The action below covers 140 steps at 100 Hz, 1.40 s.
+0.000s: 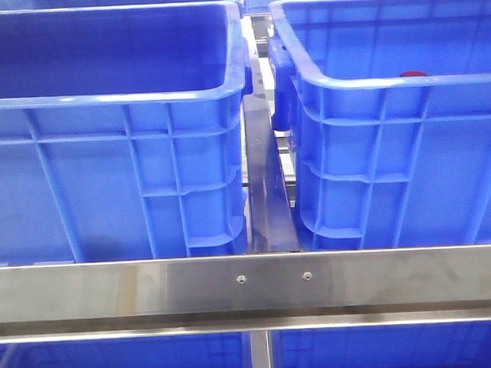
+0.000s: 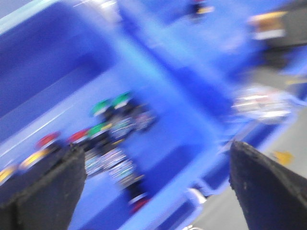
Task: Pick red and yellow buttons and place in box
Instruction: 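Open the left gripper and carry the yellow button away with the right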
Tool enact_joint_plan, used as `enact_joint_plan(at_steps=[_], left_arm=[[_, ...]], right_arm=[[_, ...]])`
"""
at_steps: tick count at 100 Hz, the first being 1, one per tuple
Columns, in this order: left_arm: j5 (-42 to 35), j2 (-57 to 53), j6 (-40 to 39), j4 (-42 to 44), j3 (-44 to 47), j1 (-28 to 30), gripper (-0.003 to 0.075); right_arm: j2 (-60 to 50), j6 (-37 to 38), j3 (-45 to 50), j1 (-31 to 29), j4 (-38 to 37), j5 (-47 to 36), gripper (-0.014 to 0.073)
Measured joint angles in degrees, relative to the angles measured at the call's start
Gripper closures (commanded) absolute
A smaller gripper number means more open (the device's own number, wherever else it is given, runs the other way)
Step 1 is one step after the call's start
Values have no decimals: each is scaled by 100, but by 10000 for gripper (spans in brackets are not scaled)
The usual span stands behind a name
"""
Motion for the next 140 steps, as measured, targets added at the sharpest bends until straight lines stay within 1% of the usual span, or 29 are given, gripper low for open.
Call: enact_joint_plan(at_steps=[14,27,48,65,89,96,103,108,110,115,117,122,126,140], left_arm=[[-68,-277,-26,-72,372,941,153],[-231,-685,-39,-175,789,1673,153],[-603,-1721,-39,-335,1557,2539,153],[-653,-2610,-56,-397,2106,2856,153],[-653,-3633,-84,-446,2778,2904,162],[-653,-3830,-84,-460,2890,2904,216],[-653,-3964,-94,-460,2958,2904,314],[-653,-4038,-94,-460,2984,2904,412],[-653,-4043,-94,-460,2994,2904,437],[-653,-4083,-94,-460,2997,2904,545],[-653,-4083,-94,-460,2997,2904,572],[-653,-4096,-94,-460,2997,2904,676],[-653,-4096,-94,-460,2997,2904,734],[-653,-4096,-94,-460,2997,2904,739]], right_arm=[[0,-20,0,0,0,0,433],[0,-36,0,0,0,0,433],[0,-57,0,0,0,-8,433],[0,-92,0,0,0,-24,433],[0,-116,0,0,0,-115,433],[0,-142,0,0,0,-178,433],[0,-238,0,0,0,-292,433],[0,-324,0,0,0,-415,433],[0,-367,0,0,0,-449,433],[0,-487,-11,0,4,-601,433],[0,-544,-10,0,4,-641,433],[0,-697,-57,0,4,-826,433],[0,-844,-108,0,4,-948,433],[4,-1348,-375,-11,48,-1543,433]])
